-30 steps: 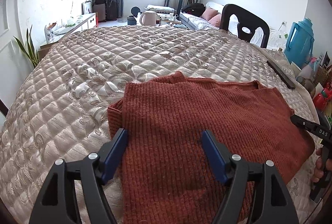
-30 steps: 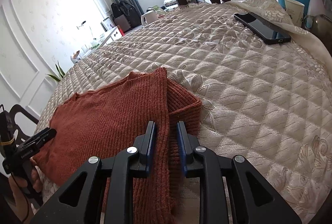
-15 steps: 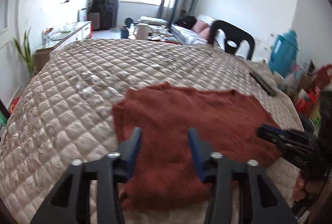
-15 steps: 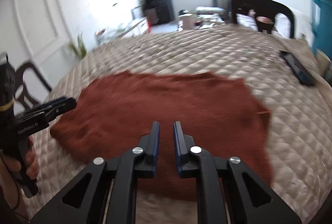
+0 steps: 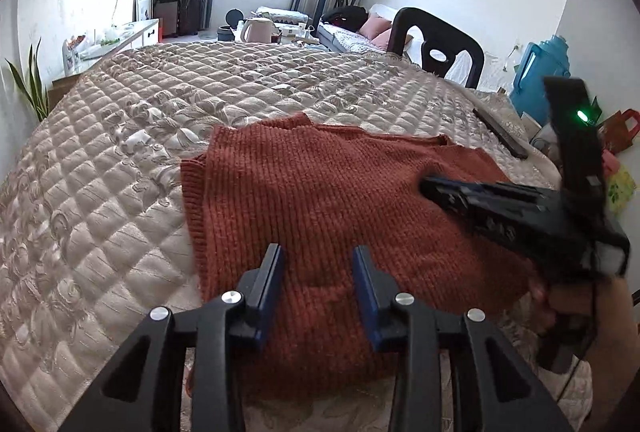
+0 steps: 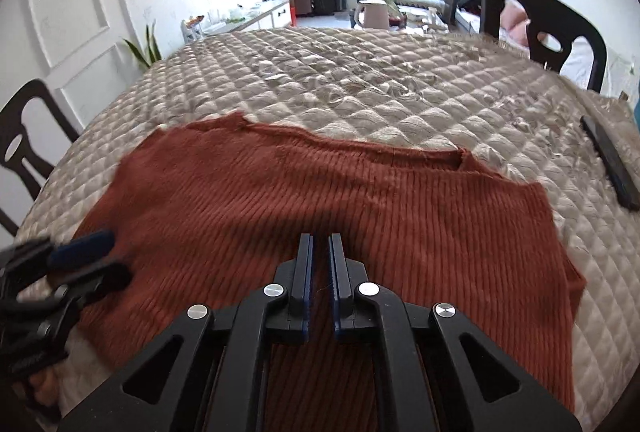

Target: Fold small clothes

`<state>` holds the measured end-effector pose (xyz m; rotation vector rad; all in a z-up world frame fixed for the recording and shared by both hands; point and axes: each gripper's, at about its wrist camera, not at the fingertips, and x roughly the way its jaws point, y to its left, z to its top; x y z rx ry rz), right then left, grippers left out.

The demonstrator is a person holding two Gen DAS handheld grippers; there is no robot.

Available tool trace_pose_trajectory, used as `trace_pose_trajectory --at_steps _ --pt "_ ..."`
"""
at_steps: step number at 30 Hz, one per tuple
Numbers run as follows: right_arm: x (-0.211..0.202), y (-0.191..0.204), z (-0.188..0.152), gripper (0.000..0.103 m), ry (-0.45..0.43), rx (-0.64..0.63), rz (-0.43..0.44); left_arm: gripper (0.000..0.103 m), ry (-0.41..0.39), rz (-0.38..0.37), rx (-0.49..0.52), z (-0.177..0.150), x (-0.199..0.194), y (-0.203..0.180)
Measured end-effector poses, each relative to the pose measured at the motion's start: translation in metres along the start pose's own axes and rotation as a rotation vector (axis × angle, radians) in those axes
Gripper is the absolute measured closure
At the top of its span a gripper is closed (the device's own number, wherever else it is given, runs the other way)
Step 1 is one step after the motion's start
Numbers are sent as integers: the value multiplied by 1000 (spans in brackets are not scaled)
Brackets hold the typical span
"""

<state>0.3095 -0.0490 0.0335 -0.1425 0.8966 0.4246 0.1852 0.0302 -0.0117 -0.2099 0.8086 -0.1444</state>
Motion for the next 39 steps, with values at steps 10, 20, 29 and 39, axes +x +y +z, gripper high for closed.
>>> trace_pose_trajectory --at_steps 10,20,29,39 --pt "-39 8 2 97 -61 37 34 64 -24 -31 -38 -1 -6 6" --pt "-41 27 -46 97 -23 -25 71 55 -9 -28 -12 -1 -3 1" --pt "-37 24 -31 96 -48 27 54 51 -6 -24 7 -1 -2 -1" --pt "-51 26 -50 92 -27 24 75 48 -3 -8 29 -1 -1 -6"
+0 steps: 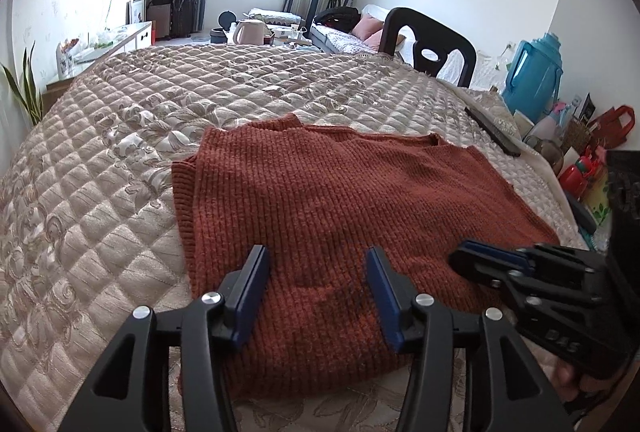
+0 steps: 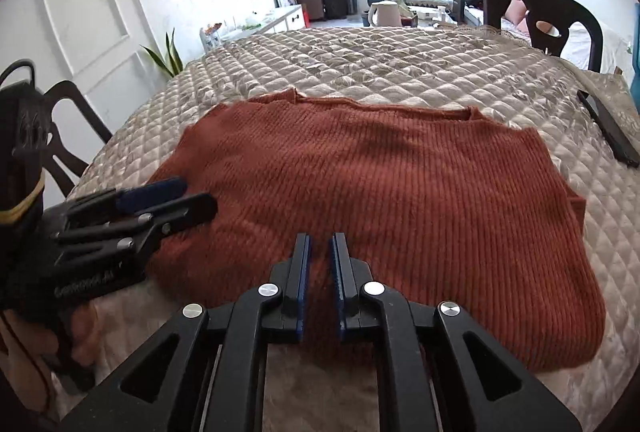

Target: Fold small clothes

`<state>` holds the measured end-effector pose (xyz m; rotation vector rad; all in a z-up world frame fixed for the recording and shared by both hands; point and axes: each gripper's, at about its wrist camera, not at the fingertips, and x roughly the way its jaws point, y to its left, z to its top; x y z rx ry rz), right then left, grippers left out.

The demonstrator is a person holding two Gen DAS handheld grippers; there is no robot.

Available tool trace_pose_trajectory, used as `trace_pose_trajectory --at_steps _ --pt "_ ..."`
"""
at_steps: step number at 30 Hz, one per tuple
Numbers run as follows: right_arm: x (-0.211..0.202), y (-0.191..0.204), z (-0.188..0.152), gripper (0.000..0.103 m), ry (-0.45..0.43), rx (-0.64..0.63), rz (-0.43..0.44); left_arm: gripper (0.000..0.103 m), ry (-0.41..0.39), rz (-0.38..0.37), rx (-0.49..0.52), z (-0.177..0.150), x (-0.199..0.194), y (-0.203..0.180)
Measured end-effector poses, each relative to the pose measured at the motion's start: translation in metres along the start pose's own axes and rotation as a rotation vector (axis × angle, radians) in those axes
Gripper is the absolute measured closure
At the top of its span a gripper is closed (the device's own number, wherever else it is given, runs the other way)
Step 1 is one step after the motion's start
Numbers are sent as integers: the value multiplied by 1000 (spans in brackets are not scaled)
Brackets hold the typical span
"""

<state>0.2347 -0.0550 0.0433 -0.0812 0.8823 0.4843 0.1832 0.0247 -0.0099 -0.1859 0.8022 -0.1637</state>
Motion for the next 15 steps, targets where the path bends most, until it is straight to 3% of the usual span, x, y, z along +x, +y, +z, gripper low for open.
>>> trace_pose_trajectory --at_steps 5,8,15 --pt "-20 2 -6 92 -30 10 22 48 0 -10 -6 0 0 3" --pt "-6 0 -14 92 -2 1 19 47 2 -3 1 0 0 1" --pt "-3 3 -16 92 -29 -21 14 47 3 1 4 0 0 -2"
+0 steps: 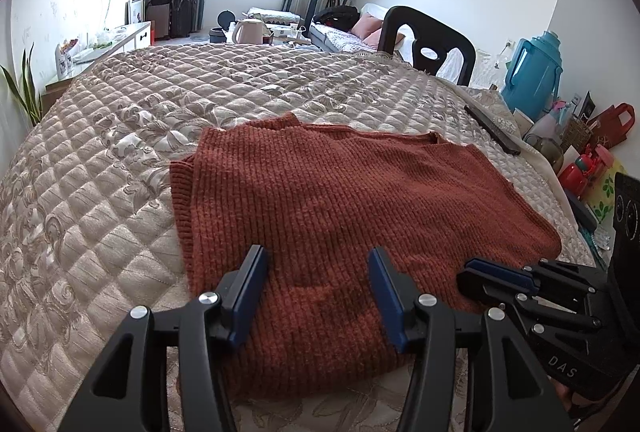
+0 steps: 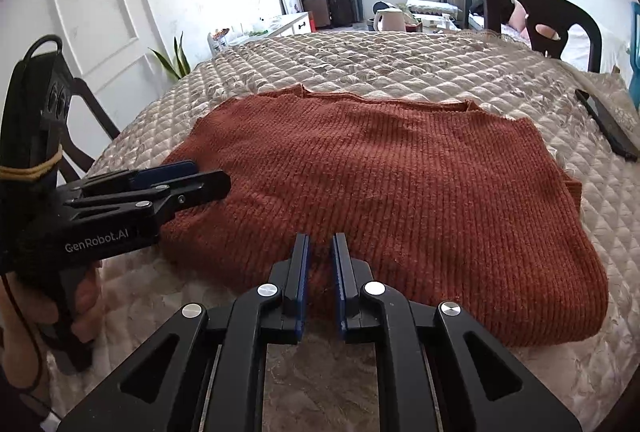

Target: Fold small clothes

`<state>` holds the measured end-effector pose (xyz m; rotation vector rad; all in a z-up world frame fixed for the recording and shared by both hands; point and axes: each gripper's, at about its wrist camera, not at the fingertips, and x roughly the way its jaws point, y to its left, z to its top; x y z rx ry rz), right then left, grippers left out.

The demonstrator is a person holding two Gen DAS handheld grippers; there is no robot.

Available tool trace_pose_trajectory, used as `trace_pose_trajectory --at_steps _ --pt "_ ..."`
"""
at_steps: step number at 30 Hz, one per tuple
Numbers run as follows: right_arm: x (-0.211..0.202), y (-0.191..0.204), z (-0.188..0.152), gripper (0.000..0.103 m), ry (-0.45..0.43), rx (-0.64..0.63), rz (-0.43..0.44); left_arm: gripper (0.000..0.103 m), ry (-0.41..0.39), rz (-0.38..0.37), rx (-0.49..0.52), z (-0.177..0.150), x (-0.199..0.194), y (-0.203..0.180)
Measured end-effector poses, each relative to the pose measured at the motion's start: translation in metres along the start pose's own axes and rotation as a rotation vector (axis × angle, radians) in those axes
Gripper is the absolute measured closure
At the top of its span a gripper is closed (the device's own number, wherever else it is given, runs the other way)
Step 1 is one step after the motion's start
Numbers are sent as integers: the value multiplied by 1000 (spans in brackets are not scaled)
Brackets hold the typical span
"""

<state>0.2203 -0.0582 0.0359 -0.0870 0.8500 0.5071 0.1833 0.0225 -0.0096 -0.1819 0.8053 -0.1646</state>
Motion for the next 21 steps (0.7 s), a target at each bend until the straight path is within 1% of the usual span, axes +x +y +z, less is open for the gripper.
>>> trace_pose_trajectory --at_steps 3,8,12,15,19,21 --pt "0 -3 -1 92 0 19 20 47 4 17 -7 -1 -7 -3" --pt "-2 -5 -3 92 -2 24 26 47 -30 -36 -63 -17 -35 2" --pt "-2 -5 -3 92 -3 21 22 47 -19 -76 -135 -36 -46 10" --pt "-2 -5 -3 92 -3 25 28 47 0 -116 -211 -48 -48 19" --pt "-2 -5 -3 92 -4 27 31 47 21 -144 -302 -58 -46 27" --pt "-3 -6 -3 92 -4 30 34 47 11 -141 -325 -61 -48 29"
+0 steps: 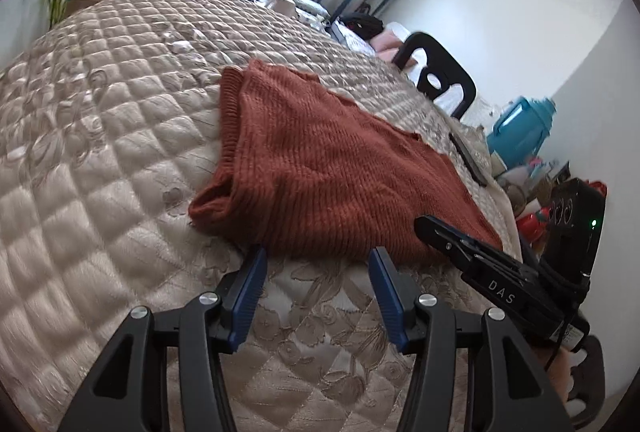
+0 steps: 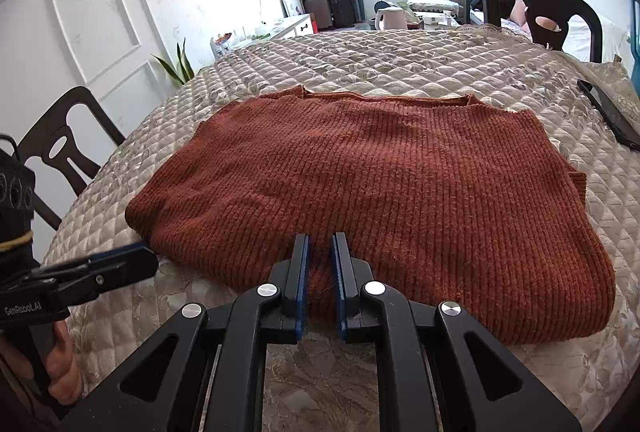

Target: Fold small clothes

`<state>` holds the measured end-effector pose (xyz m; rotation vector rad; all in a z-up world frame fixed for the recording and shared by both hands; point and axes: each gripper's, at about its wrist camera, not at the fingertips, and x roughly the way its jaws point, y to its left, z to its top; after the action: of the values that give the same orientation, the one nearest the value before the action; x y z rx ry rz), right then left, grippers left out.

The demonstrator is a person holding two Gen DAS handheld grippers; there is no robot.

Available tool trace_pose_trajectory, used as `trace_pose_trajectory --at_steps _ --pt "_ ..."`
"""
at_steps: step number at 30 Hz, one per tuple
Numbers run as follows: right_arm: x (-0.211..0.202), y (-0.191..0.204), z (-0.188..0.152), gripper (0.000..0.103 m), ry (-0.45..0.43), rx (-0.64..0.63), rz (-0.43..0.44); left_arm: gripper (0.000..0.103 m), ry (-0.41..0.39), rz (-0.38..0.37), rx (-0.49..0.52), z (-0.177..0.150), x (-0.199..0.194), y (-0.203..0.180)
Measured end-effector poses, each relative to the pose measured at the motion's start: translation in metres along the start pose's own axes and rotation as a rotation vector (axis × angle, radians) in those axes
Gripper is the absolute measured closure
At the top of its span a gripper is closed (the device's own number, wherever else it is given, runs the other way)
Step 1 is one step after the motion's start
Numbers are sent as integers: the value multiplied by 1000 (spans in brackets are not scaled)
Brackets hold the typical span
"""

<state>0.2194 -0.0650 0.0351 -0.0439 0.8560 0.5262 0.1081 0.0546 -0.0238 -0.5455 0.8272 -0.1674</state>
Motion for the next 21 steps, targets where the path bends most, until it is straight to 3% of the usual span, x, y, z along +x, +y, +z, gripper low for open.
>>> trace_pose_trajectory --at_steps 5,12,18,21 --pt "1 -3 1 92 -1 15 18 46 -11 -20 -60 -5 -5 5" --pt "1 -6 1 92 -2 34 40 46 -75 -35 -137 15 10 13" --pt "1 -8 1 92 -3 38 45 48 -86 -24 -195 21 13 15" --pt "1 -9 0 92 -4 49 58 51 -110 20 -188 15 8 15"
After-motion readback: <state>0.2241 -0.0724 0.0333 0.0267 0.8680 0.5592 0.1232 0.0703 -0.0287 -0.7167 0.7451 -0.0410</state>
